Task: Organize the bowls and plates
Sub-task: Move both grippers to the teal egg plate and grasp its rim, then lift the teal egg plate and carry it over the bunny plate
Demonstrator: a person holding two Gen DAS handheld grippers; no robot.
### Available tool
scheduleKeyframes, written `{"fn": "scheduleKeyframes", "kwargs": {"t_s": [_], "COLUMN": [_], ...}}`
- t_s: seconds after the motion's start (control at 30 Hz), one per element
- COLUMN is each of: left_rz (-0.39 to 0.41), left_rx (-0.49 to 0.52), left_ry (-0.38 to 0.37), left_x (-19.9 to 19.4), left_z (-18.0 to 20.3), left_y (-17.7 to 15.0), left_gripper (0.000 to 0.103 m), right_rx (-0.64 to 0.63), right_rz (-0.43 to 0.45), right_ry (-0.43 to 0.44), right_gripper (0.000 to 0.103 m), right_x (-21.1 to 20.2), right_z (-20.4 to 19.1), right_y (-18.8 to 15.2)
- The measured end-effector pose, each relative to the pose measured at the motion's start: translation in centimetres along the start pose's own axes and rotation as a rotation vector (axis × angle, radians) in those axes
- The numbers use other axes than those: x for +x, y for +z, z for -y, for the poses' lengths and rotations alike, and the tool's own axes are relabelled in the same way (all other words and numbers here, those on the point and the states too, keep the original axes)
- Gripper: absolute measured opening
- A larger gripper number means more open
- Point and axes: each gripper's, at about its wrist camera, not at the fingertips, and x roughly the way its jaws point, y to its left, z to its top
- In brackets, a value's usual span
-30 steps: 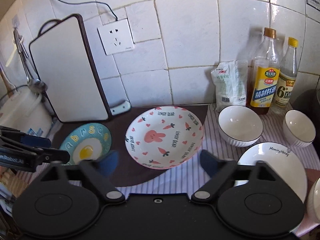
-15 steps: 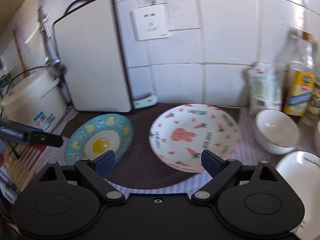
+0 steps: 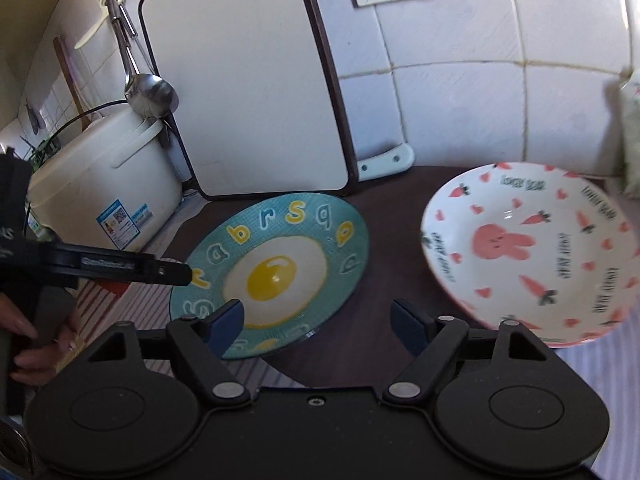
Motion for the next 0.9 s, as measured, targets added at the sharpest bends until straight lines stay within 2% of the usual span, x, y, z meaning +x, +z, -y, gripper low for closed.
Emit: {"fn": "scheduleKeyframes", "kwargs": {"t_s": [0.07,0.2,0.3,0.37,0.43,0.47,0.57,0.6,0.63,0.9], "left_rz": [0.002,-0.011,-0.009,-0.014,-0.021,-0.023,-0.013,-0.017,-0.029,-0.053], "left_rx": [-0.024,0.008,0.047,0.078,0.03,0.002,-0.007,-0.018,-0.034,-0.073], "left_ry": [-0.033,-0.052,-0.035,0.0,-0.03,-0.042,-0.04,-0.069,-0.092,-0.091], "left_x": [0.7,1.5,2.1,2.4,2.7,2.8,2.8,2.8,2.8,2.9], "left_z": [-0.4,0.0,0.5,1.0,0.6,0.4,0.3,0.1,0.0,-0.1], "left_y": [0.0,-0.3,-0.5,-0.6,-0.4,-0.2,0.0,0.2,0.3,0.6], "left_gripper": [0.095,0.081,0.069,0.068,0.06,0.06,0.043,0.029,0.027,0.027], "right_rx": [0.024,0.044,0.047,0.074,0.103,0.106,0.107,0.111,0.115,0.185], "right_rz": [-0.005,-0.026,-0.03,-0.038,-0.037,-0.037,-0.035,-0.038,-0.044,-0.049], "right_ry": [-0.005,0.0,-0.014,-0.016,-0.016,-0.022,-0.042,-0.049,-0.055,-0.03], "right_gripper": [0.078,0.054,0.047,0.045,0.043,0.042,0.034,0.029,0.022,0.021], "right_x": [1.0,2.7,3.6,3.9,4.1,4.1,4.4,4.5,4.6,5.3], "right_z": [0.2,0.3,0.4,0.7,0.9,0.9,1.0,1.0,1.1,2.1], "right_y": [-0.1,-0.2,-0.3,-0.3,-0.2,-0.2,-0.3,-0.3,-0.2,-0.2]}}
